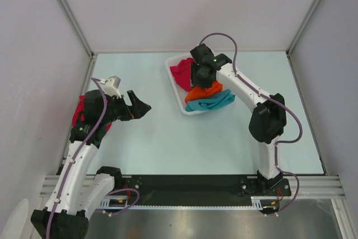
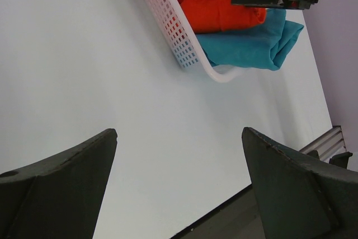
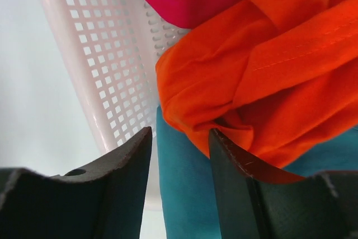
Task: Fold and stack the t-shirts
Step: Grab crumpled tshirt from bin with the right arm
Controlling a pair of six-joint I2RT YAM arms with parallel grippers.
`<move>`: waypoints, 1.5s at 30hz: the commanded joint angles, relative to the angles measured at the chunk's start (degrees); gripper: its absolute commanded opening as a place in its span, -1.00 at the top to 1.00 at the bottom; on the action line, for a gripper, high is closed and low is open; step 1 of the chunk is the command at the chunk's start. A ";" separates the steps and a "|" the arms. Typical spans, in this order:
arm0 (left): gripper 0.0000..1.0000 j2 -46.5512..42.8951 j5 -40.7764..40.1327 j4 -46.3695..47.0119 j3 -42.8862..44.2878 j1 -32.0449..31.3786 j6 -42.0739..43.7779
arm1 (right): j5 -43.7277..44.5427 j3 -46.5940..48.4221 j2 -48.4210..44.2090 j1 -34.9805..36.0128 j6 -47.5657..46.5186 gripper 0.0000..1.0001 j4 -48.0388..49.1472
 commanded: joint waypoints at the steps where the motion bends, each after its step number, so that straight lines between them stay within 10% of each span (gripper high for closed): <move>1: -0.99 -0.32 0.74 2.03 0.02 0.68 -0.25 | 1.47 0.16 -4.58 -0.16 -0.17 -0.03 0.53; 39: -0.99 0.03 0.83 2.30 0.11 0.59 0.02 | -5.64 -8.98 3.06 2.30 0.27 -0.25 6.94; 42: -0.99 0.03 0.48 2.03 0.46 0.59 0.37 | -6.26 -8.98 3.76 3.01 0.09 -0.09 7.12; 45: -0.99 0.03 0.48 2.03 0.54 0.59 0.37 | -6.17 -8.98 3.77 3.27 -0.35 0.72 6.94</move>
